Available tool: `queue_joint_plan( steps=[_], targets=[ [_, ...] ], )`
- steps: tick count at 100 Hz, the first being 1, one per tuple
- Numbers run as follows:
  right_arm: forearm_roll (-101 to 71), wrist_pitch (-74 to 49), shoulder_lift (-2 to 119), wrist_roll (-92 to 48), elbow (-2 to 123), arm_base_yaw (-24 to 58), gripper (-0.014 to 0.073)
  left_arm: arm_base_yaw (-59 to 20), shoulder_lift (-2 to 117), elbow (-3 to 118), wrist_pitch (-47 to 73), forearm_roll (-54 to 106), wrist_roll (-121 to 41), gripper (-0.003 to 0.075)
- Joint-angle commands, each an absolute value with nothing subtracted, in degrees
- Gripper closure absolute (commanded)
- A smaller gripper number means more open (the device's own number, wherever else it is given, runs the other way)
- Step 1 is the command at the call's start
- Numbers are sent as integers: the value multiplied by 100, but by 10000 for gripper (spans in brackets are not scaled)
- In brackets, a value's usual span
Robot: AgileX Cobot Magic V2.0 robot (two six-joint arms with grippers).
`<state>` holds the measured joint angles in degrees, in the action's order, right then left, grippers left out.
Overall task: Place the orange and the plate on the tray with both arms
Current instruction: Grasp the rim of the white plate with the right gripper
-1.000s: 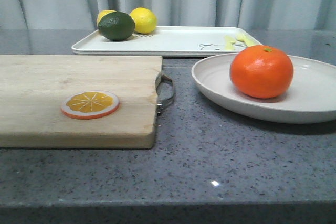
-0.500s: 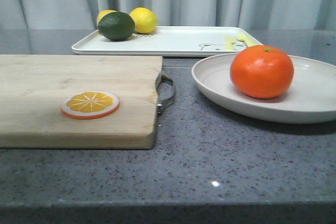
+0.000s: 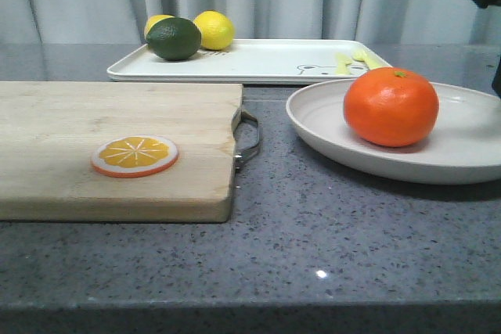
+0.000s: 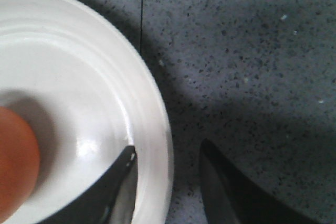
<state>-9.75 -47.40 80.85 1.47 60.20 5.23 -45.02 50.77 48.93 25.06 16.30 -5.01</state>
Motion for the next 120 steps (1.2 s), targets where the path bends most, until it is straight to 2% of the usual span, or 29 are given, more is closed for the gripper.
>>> queue_joint_plan(
  steps=[1, 29, 36, 55, 66, 120],
  targets=[
    [-1036, -4565, 8086, 78, 6208, 530, 284, -4488, 4997, 5036, 2069, 1680, -507, 740],
    [-1036, -4605, 8343, 78, 6208, 530, 284, -4488, 4997, 5036, 2069, 1680, -507, 740],
    [-1036, -4618, 8369, 78, 6208, 530, 308, -4488, 4997, 5036, 2069, 1680, -507, 740],
    [-1036, -4618, 8368, 78, 6208, 530, 560, -4488, 4997, 5036, 2069, 1680, -507, 740],
    [-1036, -4606, 8368, 78, 6208, 524, 666, -4488, 4997, 5036, 2059, 1680, -507, 740],
    [-1291, -4636, 8329, 78, 6215, 524, 660, -4488, 4997, 5036, 2047, 1680, -507, 740]
  ],
)
